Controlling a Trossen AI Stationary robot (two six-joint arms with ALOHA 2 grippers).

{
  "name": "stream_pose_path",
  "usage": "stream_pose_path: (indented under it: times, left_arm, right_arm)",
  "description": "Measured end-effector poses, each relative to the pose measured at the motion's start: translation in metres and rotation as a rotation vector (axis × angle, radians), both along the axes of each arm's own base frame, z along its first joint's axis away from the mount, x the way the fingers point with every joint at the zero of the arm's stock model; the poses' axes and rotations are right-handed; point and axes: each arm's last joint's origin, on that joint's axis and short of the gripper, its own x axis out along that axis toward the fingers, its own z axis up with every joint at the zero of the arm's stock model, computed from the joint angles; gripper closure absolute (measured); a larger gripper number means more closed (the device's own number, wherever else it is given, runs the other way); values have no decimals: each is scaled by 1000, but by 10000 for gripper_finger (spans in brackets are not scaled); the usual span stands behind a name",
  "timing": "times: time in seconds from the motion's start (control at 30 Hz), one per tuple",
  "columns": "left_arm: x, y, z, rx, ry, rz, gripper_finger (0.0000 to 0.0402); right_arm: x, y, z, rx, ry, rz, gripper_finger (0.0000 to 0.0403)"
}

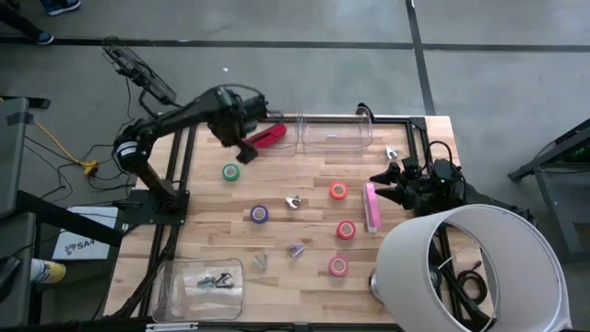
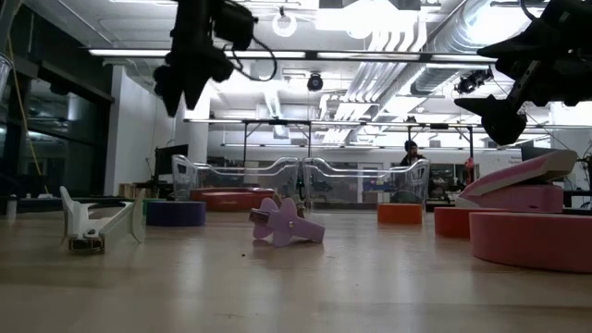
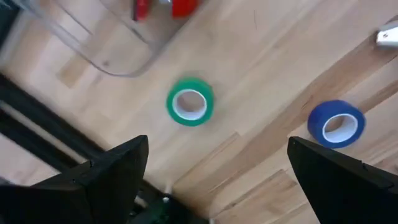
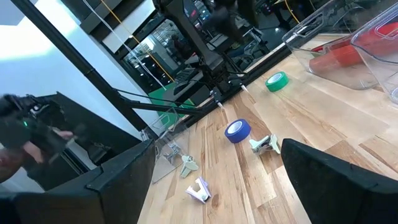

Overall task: Pick and place Stapler, Stapler remover, tape
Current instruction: Put the green tape into the top right transparent bin

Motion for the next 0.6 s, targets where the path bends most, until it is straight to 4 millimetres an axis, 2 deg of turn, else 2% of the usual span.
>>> stream_pose_path:
  times: [0.3,0.6]
  left_arm:
    - [8,-25,-70,-39,7,-39,23]
    - [2,-28,-115,-26,-17,-8,23]
  right_arm:
    - [0,0,0,0,0,0,63]
    - [0,0,0,0,0,0,63]
